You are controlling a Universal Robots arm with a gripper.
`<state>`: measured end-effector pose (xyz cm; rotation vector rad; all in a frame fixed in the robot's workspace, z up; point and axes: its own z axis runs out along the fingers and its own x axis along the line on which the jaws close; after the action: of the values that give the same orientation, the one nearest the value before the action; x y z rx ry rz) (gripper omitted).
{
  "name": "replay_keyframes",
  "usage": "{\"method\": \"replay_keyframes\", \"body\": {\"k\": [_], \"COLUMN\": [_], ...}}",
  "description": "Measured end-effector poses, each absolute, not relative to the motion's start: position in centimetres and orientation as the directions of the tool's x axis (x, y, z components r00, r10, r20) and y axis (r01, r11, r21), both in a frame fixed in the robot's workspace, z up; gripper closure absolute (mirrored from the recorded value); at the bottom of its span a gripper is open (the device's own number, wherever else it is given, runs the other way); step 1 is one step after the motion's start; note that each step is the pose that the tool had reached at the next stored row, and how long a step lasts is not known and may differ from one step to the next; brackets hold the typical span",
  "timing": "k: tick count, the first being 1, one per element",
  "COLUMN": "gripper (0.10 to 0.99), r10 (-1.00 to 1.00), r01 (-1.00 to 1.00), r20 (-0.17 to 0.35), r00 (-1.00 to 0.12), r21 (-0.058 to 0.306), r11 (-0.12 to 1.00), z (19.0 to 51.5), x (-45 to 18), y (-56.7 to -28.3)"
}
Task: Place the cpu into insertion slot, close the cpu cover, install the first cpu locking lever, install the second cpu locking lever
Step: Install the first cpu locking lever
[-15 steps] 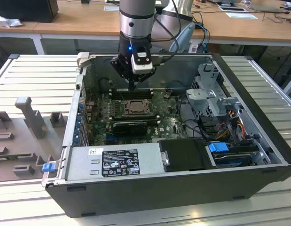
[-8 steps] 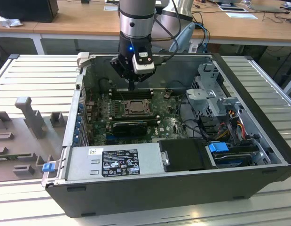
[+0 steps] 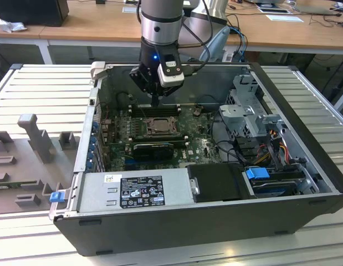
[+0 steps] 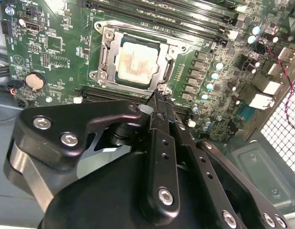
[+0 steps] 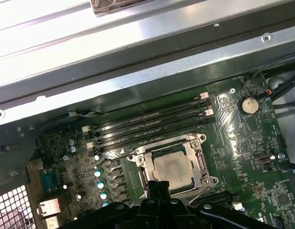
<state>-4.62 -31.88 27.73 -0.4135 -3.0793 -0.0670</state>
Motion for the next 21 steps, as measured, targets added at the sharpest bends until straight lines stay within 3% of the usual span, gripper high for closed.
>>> {"method": "replay_keyframes", "body": {"k": [9,21], "gripper": [0.980,0.980], "r10": [0.202,-0.042], "r01": [0.204,-0.040], "r20": [0.039,0.035], "r00": [-0.979,-0.999], "r21": [0.038,0.038], "r11": [0.978,0.998], "z": [27.73,27.72], "x": [-4.62,-4.62], "y": [-31.88,-31.88]}}
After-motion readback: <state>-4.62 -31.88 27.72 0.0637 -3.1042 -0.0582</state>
